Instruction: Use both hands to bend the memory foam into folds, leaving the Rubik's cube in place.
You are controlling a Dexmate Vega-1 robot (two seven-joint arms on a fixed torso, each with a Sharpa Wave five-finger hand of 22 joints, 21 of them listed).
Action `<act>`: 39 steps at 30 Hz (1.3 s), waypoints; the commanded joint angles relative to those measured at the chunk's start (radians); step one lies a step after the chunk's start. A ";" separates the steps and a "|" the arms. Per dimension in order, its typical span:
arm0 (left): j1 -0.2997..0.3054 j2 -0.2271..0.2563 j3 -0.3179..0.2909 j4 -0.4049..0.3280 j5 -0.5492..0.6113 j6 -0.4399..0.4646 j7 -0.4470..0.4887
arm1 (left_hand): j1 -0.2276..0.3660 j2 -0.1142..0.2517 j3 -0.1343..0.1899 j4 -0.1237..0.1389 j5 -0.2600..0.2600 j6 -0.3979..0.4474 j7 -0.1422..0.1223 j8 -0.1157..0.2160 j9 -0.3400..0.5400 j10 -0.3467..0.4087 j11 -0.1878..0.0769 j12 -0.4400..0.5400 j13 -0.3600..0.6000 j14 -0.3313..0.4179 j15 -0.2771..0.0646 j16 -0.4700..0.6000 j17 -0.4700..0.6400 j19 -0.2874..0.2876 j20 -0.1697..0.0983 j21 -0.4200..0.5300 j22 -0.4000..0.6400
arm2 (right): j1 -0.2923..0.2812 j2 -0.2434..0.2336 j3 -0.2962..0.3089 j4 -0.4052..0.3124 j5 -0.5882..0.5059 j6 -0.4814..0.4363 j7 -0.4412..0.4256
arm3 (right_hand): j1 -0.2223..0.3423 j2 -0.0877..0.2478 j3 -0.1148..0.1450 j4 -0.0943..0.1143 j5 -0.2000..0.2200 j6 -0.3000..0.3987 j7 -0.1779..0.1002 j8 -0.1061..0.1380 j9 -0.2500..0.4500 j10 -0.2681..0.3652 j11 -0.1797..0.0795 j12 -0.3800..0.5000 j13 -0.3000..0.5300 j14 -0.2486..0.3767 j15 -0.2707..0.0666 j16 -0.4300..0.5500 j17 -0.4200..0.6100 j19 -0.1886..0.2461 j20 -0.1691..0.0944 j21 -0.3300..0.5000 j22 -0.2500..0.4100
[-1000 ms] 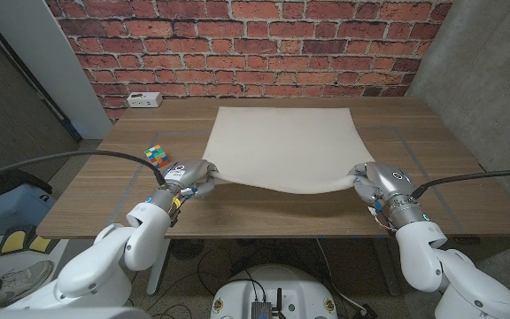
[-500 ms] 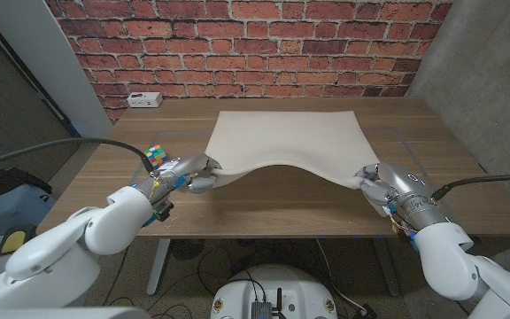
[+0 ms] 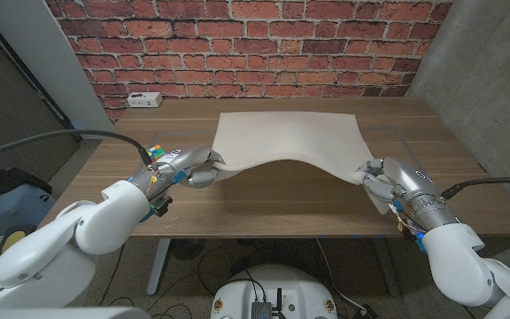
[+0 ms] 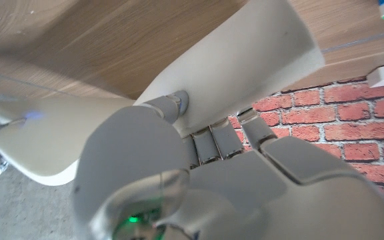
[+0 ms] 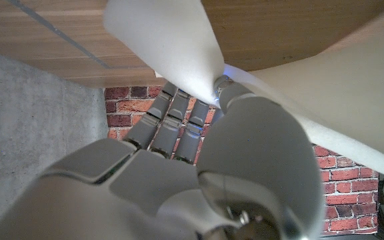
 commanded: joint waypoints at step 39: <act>-0.336 -0.111 0.035 0.156 0.110 -0.099 -0.299 | -0.061 0.014 0.024 0.023 0.020 0.005 -0.015 -0.057 -0.046 0.090 -0.078 -0.033 0.006 -0.063 -0.076 0.009 0.000 -0.076 -0.005 0.039 -0.011 | 0.418 -0.072 -0.324 0.121 -0.368 -0.137 0.170 | 0.007 -0.001 -0.008 -0.030 -0.020 0.046 0.007 -0.020 -0.032 -0.048 -0.034 -0.043 -0.042 -0.038 -0.155 -0.039 0.012 -0.023 -0.032 0.017 0.000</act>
